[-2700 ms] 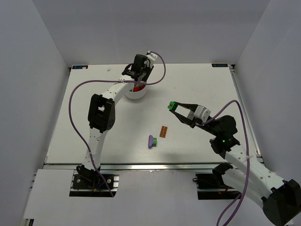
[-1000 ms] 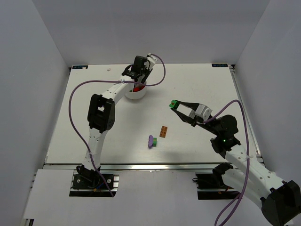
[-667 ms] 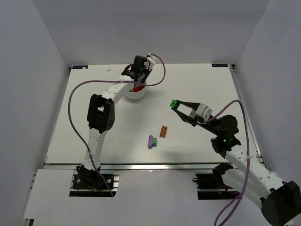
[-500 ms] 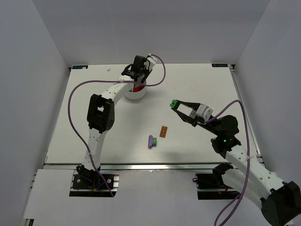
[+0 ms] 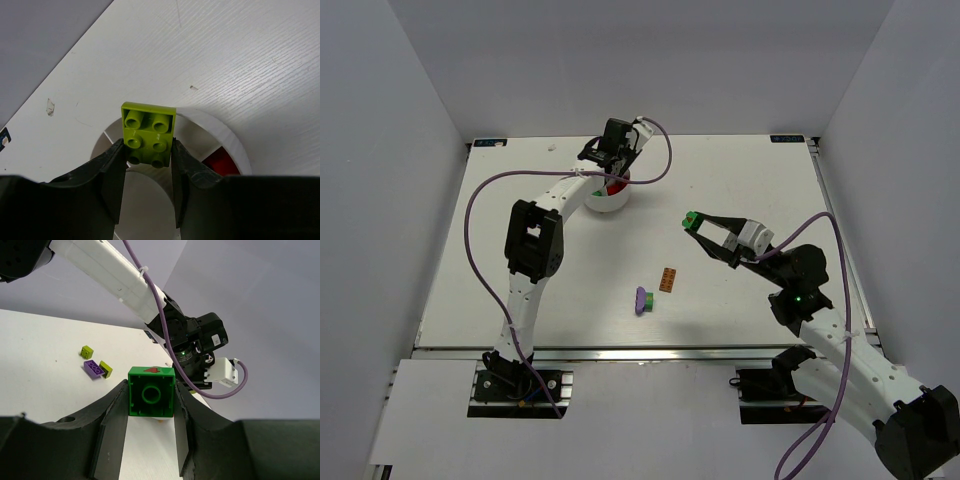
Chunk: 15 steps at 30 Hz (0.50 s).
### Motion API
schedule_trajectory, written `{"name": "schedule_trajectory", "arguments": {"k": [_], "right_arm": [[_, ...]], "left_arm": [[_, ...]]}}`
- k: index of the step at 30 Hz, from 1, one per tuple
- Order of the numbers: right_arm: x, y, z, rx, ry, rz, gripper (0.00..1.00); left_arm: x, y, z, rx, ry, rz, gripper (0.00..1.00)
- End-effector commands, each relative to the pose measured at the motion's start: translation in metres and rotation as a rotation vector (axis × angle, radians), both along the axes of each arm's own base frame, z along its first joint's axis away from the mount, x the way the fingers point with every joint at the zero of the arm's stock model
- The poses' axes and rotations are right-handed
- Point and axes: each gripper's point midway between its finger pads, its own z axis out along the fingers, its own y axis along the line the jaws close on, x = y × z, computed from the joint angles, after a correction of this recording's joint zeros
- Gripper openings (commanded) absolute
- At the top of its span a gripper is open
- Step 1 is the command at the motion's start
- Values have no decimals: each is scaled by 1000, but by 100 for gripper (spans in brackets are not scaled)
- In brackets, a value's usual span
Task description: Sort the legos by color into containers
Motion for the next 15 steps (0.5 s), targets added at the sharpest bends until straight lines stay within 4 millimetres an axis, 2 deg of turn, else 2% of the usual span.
{"name": "schedule_trajectory", "arguments": {"k": [1,10,15], "right_arm": [[-7,-4,13,34,-55,5,0],[-7,-4,14,36,-56,2,0],[-6,-5,14,36,-56,-1,0]], "left_arm": [[-4,10,47,1,-67,11,33],[-5,12,43,6,-62,18,45],[-5,12,48,-5,-73,24,51]]}}
